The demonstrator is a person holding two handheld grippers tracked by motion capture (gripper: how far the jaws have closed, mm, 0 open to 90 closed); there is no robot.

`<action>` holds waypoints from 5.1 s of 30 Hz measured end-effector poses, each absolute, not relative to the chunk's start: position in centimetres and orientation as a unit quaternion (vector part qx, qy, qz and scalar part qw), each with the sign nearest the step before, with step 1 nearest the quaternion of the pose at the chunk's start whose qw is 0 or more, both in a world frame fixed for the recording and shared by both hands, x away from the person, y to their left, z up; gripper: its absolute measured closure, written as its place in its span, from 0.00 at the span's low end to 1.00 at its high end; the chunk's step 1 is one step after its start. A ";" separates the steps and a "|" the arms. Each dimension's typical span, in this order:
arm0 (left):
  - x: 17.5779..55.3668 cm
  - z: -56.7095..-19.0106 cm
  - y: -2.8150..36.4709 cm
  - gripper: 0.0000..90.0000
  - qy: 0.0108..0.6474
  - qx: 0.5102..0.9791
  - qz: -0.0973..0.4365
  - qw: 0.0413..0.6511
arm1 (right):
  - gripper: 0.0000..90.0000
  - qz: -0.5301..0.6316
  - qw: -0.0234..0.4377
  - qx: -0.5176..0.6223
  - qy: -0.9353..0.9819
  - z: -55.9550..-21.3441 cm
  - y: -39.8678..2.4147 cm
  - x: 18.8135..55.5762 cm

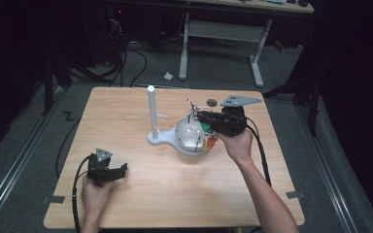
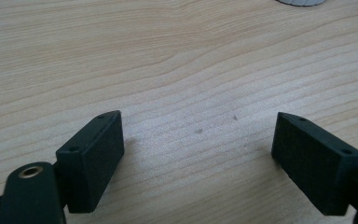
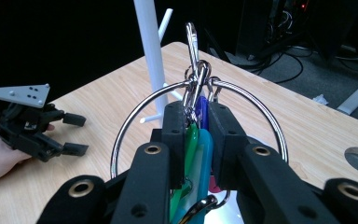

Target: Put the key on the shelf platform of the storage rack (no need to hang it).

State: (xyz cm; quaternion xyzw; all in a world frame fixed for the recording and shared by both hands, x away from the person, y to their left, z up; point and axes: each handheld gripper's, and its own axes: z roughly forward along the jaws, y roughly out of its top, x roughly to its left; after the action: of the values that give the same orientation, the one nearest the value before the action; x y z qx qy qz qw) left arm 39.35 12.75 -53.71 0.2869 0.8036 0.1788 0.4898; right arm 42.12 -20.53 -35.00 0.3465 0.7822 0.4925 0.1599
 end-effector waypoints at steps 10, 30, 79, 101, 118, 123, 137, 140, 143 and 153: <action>39.3 -53.7 12.7 0.19 0.804 0.286 0.178 0.489 | 0.87 0.490 0.162 0.350 0.782 -35.1 -19.6 43.5; 39.3 -53.7 12.8 0.19 0.803 0.287 0.181 0.489 | 0.87 0.471 0.169 0.380 0.778 -37.6 -18.6 46.5; 39.3 -53.7 12.7 0.19 0.804 0.286 0.179 0.490 | 0.86 0.408 0.161 0.384 0.812 -44.2 -17.8 47.4; 39.3 -53.7 12.7 0.19 0.804 0.287 0.179 0.489 | 0.82 0.374 0.149 0.395 0.826 -46.1 -16.8 48.2; 39.3 -53.7 12.7 0.19 0.805 0.284 0.178 0.490 | 0.60 0.393 0.157 0.390 0.818 -44.3 -17.8 47.1; 39.3 -53.7 12.7 0.19 0.804 0.288 0.179 0.489 | 0.59 0.401 0.160 0.393 0.811 -43.7 -18.4 46.7; 39.3 -53.7 12.7 0.19 0.805 0.284 0.177 0.489 | 0.61 0.415 0.160 0.406 0.798 -42.6 -20.9 45.3; 39.3 -53.7 12.7 0.19 0.805 0.284 0.177 0.490 | 0.60 0.422 0.163 0.406 0.794 -42.2 -21.4 45.0; 39.3 -53.7 12.7 0.19 0.805 0.285 0.178 0.489 | 0.60 0.427 0.166 0.405 0.791 -41.8 -21.9 44.6; 39.3 -53.7 12.7 0.19 0.804 0.288 0.178 0.489 | 0.59 0.442 0.186 0.421 0.770 -41.0 -24.8 43.1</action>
State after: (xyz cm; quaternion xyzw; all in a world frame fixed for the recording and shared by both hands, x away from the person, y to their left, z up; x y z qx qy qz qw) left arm 39.31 12.71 -53.71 0.2878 0.8037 0.1784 0.4893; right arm 43.08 -24.76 -40.98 0.4211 0.7696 0.4424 0.1861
